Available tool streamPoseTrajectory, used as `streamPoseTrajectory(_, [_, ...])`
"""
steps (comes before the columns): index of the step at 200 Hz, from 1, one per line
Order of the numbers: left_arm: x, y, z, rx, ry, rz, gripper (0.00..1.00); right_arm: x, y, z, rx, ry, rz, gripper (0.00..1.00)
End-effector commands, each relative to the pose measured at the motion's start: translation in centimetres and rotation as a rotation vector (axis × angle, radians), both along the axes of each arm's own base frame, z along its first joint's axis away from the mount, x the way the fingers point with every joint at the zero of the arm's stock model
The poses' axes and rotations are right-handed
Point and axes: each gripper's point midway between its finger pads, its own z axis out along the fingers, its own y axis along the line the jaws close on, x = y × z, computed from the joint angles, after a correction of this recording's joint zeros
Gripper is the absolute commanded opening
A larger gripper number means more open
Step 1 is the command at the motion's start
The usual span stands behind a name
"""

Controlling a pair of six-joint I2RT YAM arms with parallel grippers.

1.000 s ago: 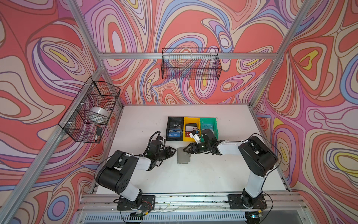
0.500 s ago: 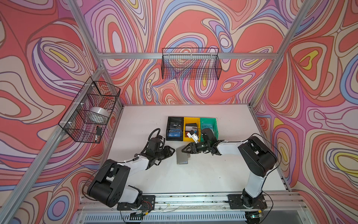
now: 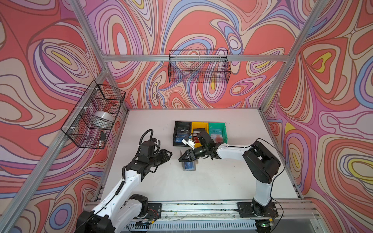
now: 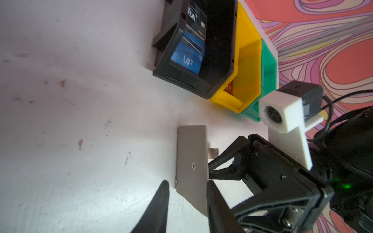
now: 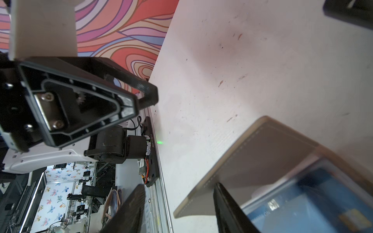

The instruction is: Take the credit cards out of the card holder

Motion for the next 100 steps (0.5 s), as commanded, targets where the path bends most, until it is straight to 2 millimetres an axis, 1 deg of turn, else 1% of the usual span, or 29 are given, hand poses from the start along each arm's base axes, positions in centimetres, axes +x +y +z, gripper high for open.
streamPoseTrajectory(1, [-2.6,1.5,-1.7,0.019,0.096,0.032,0.35,-0.3,0.7,-1.4,-0.029,0.033,0.017,0.56])
streamPoseTrajectory(20, [-3.0,1.6,-1.6,0.011,0.099,0.027,0.35,-0.1,1.1,-2.5,-0.046,0.056,0.017,0.52])
streamPoseTrajectory(36, [-2.7,1.1,-1.2,-0.017,0.091,0.016,0.35,-0.1,1.4,-3.2,-0.05,0.069,0.019,0.5])
streamPoseTrajectory(38, [-3.1,1.1,-2.2,-0.017,0.115,0.014,0.35,-0.1,1.5,-3.3,-0.05,0.071,0.018,0.49])
streamPoseTrajectory(41, [-3.2,1.0,-2.6,-0.022,0.12,0.012,0.35,-0.1,1.5,-3.4,-0.052,0.073,0.018,0.49])
streamPoseTrajectory(61, [-2.6,0.2,-2.7,-0.079,0.109,-0.004,0.35,0.0,1.6,-4.4,-0.07,0.087,0.011,0.47])
streamPoseTrajectory(72, [-2.3,-0.3,-3.0,-0.112,0.114,-0.01,0.35,0.1,1.6,-4.9,-0.078,0.095,0.009,0.44])
streamPoseTrajectory(81, [-1.6,-0.7,-2.7,-0.145,0.089,-0.013,0.35,0.1,1.5,-5.3,-0.094,0.101,0.002,0.41])
streamPoseTrajectory(100, [-1.1,-1.3,-3.0,-0.172,0.096,-0.025,0.34,0.1,1.3,-6.0,-0.118,0.112,0.0,0.33])
